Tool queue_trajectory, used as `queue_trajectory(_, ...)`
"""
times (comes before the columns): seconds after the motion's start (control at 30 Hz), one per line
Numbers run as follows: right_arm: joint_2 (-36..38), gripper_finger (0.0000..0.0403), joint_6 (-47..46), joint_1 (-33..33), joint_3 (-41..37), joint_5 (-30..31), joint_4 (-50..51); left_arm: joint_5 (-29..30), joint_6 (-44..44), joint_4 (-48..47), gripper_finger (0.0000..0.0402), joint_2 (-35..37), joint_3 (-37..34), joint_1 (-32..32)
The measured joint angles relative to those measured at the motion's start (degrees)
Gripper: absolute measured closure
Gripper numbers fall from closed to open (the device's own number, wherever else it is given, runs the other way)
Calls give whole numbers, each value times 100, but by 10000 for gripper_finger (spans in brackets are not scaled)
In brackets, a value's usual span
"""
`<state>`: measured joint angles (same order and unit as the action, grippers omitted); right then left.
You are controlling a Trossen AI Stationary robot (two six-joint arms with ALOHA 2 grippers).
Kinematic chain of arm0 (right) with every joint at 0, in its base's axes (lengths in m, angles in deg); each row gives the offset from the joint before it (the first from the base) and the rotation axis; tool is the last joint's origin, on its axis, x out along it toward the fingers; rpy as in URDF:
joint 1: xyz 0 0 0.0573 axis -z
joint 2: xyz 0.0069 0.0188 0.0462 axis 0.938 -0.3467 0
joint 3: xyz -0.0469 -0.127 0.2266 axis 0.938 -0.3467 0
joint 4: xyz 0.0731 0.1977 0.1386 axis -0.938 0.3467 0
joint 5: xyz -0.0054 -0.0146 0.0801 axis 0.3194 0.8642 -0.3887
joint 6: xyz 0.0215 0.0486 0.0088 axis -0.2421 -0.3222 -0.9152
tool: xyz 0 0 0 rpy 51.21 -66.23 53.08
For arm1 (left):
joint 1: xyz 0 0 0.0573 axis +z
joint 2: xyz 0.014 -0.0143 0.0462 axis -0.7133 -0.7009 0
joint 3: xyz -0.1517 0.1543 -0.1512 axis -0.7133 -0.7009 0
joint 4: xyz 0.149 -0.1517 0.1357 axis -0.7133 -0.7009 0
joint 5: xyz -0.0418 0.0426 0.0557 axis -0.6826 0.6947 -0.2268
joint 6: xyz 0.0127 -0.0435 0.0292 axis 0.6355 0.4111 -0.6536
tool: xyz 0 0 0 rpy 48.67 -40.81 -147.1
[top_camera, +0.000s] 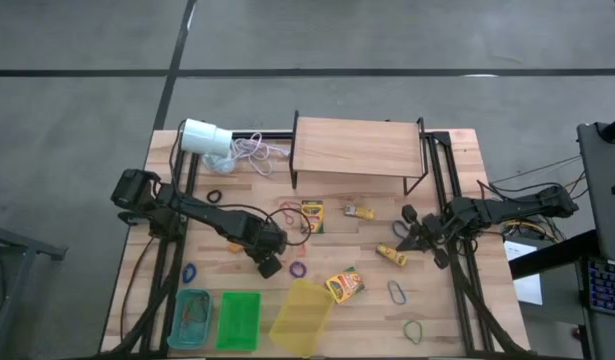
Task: Pick & Place Office Desk Supplies
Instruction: Put the blue rubberband into the blue bin
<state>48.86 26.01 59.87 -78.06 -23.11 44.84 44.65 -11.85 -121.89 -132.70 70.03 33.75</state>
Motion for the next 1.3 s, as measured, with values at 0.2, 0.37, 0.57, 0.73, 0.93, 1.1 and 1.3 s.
queue_trajectory(0.2,0,394,0,-1,0,-1,0,38,-28,-823,400,8,482,0)
queue_trajectory(0.37,0,394,0,0,0,-1,0,70,-36,-1584,400,10,931,-7)
queue_trajectory(0.57,0,394,0,-2,-2,0,0,260,509,-2516,400,50,1576,-161)
queue_trajectory(0.73,0,394,0,0,0,0,1,326,1228,-3125,400,364,2077,-374)
queue_trajectory(0.93,0,394,0,-2,0,-2,-1,325,2525,-3507,400,1136,2235,-715)
queue_trajectory(1.1,0,394,0,0,0,-1,-2,346,3819,-3721,400,1724,2153,-1190)
queue_trajectory(1.3,2,394,0,0,0,0,-2,166,5479,-3869,400,1870,2137,-2023)
